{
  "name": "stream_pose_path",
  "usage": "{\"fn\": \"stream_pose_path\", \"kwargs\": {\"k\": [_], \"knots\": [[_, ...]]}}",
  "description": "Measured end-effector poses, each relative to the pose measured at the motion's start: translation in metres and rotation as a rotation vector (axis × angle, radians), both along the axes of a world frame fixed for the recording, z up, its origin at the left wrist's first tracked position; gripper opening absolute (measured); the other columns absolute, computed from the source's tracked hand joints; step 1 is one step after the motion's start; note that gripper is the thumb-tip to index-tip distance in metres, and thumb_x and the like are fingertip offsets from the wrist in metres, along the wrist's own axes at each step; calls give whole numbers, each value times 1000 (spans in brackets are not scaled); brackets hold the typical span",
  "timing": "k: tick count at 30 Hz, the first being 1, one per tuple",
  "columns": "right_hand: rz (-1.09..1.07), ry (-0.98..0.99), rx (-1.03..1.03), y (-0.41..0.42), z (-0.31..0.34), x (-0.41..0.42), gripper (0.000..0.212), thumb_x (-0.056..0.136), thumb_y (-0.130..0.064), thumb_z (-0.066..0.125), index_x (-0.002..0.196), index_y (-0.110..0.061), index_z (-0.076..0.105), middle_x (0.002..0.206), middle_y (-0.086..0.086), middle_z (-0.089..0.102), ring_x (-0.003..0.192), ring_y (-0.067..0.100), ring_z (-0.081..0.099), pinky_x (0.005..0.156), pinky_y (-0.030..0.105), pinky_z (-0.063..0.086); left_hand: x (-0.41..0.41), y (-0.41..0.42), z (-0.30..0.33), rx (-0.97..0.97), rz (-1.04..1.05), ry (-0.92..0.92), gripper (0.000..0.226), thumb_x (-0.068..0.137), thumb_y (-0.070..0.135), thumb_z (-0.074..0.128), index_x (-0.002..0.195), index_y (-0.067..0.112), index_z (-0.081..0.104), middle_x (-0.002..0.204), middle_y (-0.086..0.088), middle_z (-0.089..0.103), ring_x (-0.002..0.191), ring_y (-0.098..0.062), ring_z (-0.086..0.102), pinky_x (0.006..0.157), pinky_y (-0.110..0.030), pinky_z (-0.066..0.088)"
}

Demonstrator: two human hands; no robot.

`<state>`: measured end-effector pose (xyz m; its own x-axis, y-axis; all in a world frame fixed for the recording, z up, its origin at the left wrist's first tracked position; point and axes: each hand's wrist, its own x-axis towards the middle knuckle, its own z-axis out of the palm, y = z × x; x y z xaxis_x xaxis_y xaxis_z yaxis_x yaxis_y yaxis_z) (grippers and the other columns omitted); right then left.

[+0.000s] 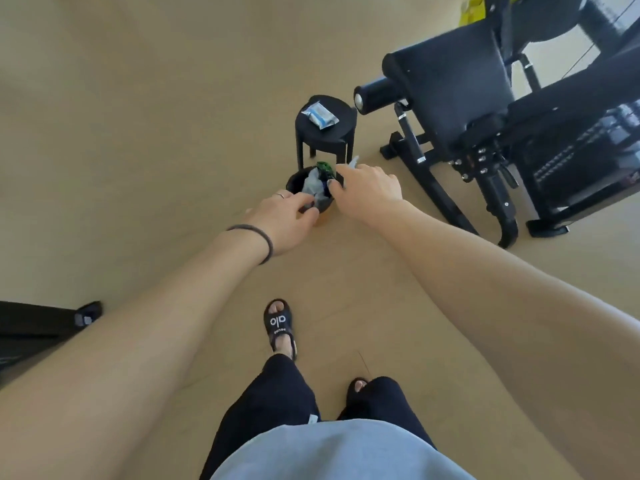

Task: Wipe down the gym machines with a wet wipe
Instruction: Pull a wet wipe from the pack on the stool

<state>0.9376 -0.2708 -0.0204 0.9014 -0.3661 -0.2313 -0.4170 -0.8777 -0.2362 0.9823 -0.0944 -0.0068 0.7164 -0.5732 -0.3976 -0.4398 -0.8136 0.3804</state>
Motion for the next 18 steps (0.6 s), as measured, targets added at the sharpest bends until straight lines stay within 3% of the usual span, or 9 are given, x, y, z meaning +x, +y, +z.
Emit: {"fn": "stream_pose_path", "kwargs": {"k": [3, 8, 18], "knots": [[-21, -13, 18, -5, -8, 59, 39, 105, -46, 34, 128, -24, 56, 106, 4, 58, 113, 32, 56, 85, 44, 41, 60, -5, -11, -7, 1, 8, 45, 100, 50, 32, 140, 36, 47, 146, 1, 44, 132, -26, 46, 110, -46, 37], [-86, 23, 18, -7, -17, 154, 44, 105, -46, 33, 142, -26, 49, 129, 8, 61, 125, 33, 51, 100, 48, 40, 165, -12, -26, -22, -56, 34, 47, 101, 49, 32, 144, 36, 44, 151, 3, 41, 135, -24, 43, 113, -47, 34], [-168, 69, 43, -34, -36, 278, 41, 106, -45, 33, 137, -25, 50, 124, 7, 60, 120, 32, 51, 95, 46, 41, 324, -47, -31, 4, -119, 69, 46, 101, 48, 33, 144, 37, 43, 151, 3, 41, 136, -24, 42, 113, -48, 33]]}}
